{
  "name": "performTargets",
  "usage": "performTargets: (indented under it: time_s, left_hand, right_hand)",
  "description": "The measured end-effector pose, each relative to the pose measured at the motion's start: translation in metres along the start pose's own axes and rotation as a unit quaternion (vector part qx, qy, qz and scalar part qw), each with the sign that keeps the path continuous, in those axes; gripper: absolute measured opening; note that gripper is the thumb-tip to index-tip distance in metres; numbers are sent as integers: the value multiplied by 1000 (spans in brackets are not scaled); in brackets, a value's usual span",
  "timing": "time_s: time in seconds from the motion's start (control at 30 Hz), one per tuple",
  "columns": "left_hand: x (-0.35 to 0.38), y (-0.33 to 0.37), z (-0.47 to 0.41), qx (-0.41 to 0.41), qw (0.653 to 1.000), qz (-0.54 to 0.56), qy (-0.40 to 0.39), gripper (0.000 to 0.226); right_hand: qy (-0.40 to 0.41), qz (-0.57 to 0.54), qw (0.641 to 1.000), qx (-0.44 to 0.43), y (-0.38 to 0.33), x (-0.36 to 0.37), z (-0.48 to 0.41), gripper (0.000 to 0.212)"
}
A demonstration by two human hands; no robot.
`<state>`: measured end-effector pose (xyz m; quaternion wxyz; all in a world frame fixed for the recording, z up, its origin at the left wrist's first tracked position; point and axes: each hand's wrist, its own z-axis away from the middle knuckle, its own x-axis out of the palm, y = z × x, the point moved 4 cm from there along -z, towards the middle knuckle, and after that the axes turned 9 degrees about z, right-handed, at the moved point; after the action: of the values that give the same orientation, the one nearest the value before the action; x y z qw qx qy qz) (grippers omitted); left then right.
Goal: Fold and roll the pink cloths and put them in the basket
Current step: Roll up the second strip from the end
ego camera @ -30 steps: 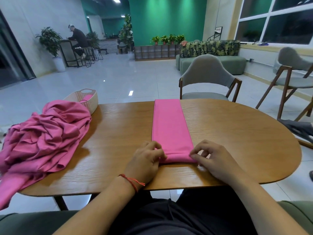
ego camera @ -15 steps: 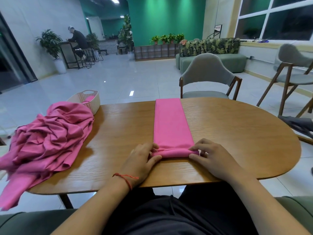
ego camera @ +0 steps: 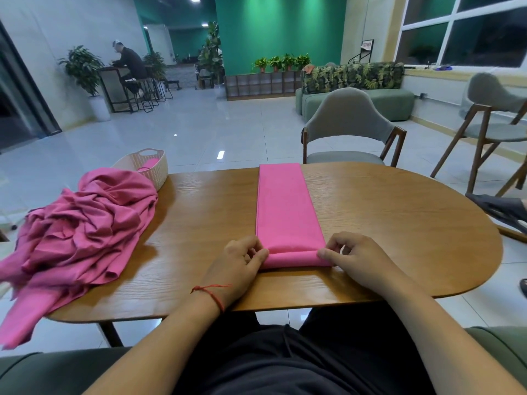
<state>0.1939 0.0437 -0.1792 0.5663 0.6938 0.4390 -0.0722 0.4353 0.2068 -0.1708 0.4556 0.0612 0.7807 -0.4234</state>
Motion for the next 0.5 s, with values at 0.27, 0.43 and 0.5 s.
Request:
performTargets:
  time_s: [0.27, 0.43, 0.5]
  left_hand:
    - [4, 4, 5, 102, 992, -67, 18, 19]
    - [2, 12, 13, 127, 983, -127, 27, 23]
    - [1, 14, 16, 136, 977, -159, 27, 26]
  right_hand:
    - [22, 14, 999, 25, 1, 2, -5, 18]
    - [60, -10, 998, -26, -4, 4, 3, 13]
    - [72, -14, 997, -35, -4, 5, 3, 14]
